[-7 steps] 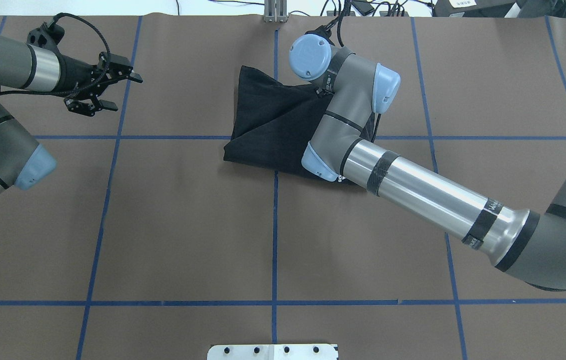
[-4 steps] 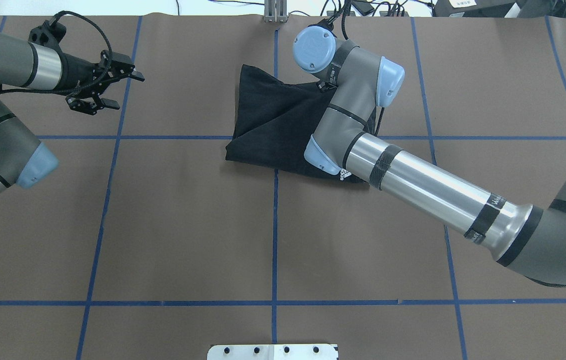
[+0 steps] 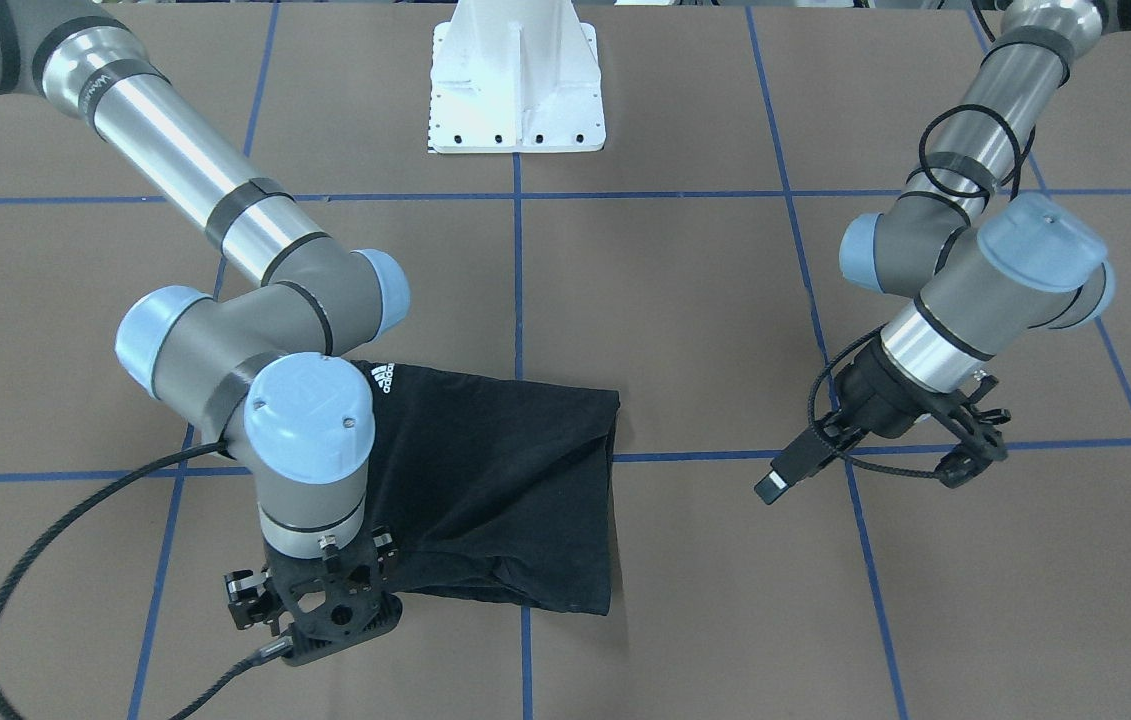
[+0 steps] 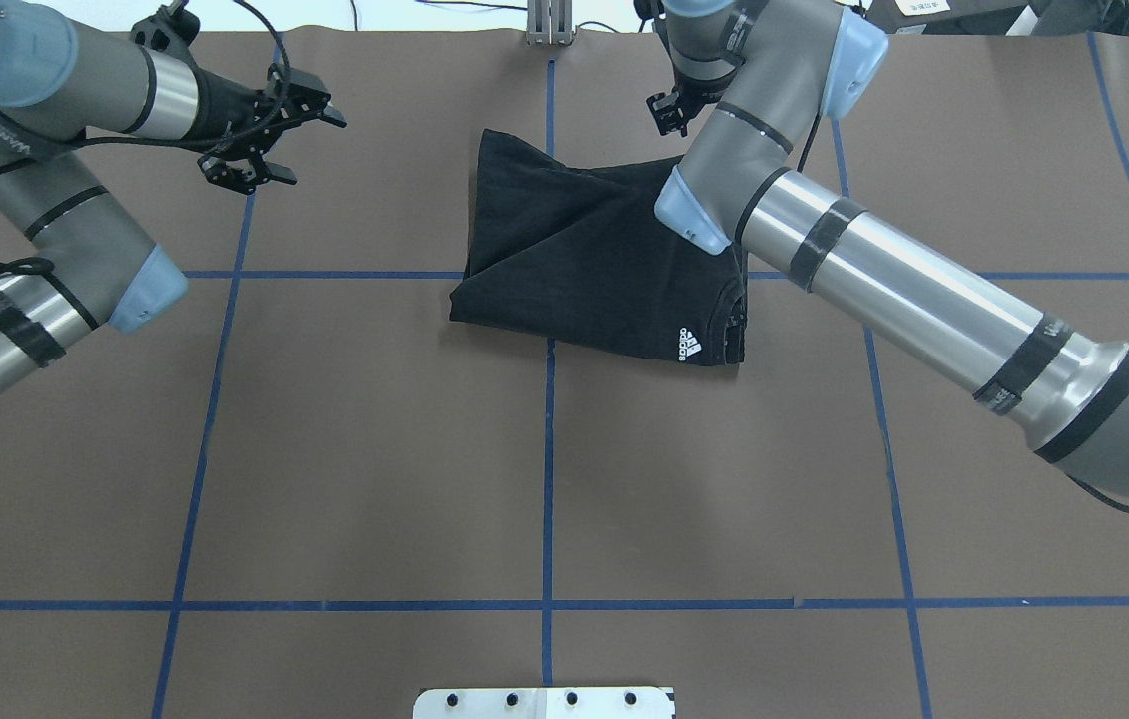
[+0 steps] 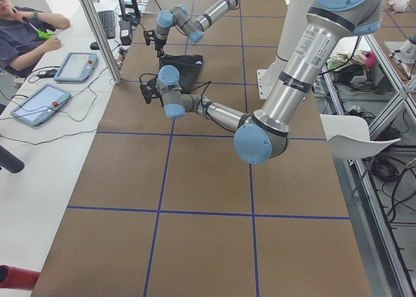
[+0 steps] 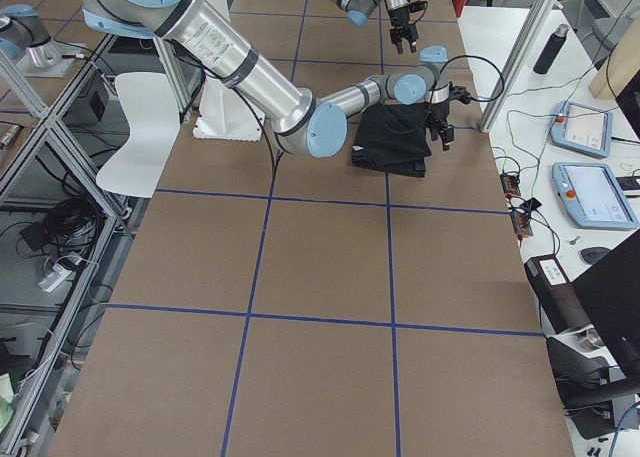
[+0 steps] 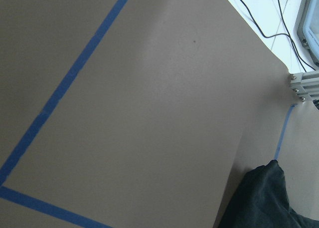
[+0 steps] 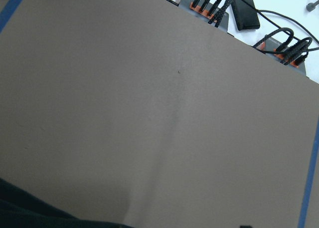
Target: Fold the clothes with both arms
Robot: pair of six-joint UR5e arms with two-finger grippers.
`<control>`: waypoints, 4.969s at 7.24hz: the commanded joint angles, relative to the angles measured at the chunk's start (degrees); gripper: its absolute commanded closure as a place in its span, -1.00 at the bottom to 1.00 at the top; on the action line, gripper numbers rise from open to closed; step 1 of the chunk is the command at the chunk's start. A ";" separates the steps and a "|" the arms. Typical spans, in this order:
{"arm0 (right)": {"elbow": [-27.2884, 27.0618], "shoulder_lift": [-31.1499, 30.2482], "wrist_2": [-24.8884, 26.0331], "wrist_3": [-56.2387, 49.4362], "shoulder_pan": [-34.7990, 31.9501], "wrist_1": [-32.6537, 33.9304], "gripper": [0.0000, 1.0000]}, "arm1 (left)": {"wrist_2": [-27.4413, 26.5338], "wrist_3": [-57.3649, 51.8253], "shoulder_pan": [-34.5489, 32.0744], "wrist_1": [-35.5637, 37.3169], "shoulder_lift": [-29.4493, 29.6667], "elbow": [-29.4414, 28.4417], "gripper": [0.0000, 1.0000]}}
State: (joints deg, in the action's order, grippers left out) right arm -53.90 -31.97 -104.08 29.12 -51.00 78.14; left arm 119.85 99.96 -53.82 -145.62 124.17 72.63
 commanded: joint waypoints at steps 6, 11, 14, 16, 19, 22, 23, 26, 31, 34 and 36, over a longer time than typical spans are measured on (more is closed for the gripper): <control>-5.86 -6.26 -16.68 -2.13 -11.32 1.93 -1.00 | -16.28 -1.25 6.19 -2.90 17.67 -20.82 -0.93; -5.78 -6.26 -16.59 -1.87 -11.06 1.93 -1.00 | -22.37 -1.78 11.27 -8.54 22.78 -30.96 -0.78; -5.77 -6.44 -16.59 -1.87 -11.06 1.93 -1.00 | -24.14 -1.87 12.17 -9.07 24.10 -33.51 -0.49; -5.69 -6.53 -16.59 -1.87 -10.97 1.93 -1.00 | -24.23 -1.96 12.16 -8.98 24.54 -33.78 0.70; -5.69 -6.96 -16.50 -1.87 -10.70 1.84 -1.00 | -21.70 -2.14 9.20 -9.07 25.33 -33.25 1.00; -5.69 -7.76 -16.41 -1.96 -10.62 1.49 -1.00 | -20.01 -2.48 5.57 -8.98 25.24 -33.43 1.00; -5.69 -7.84 -16.41 -1.96 -10.62 1.49 -1.00 | -20.01 -2.49 5.57 -8.98 25.24 -33.43 1.00; -5.34 -8.28 -16.50 -2.13 -11.92 2.02 -1.00 | -19.92 -10.90 3.91 -5.92 24.72 -30.10 -1.00; -18.62 -24.65 -22.22 -5.73 -18.96 2.98 -1.00 | -12.45 -27.58 -0.92 9.25 -5.63 8.59 -1.00; -36.48 -43.47 -22.48 -5.91 -21.68 3.07 -1.00 | -12.45 -51.19 -5.05 22.02 -23.91 28.92 -1.00; -41.10 -50.88 -27.28 -5.83 -24.75 2.38 -1.00 | -8.70 -69.36 -9.68 21.87 -32.99 32.84 -1.00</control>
State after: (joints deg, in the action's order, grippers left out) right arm -92.19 -78.32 -128.27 23.23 -73.91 80.94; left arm 108.58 41.79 -60.20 -124.12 96.55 103.00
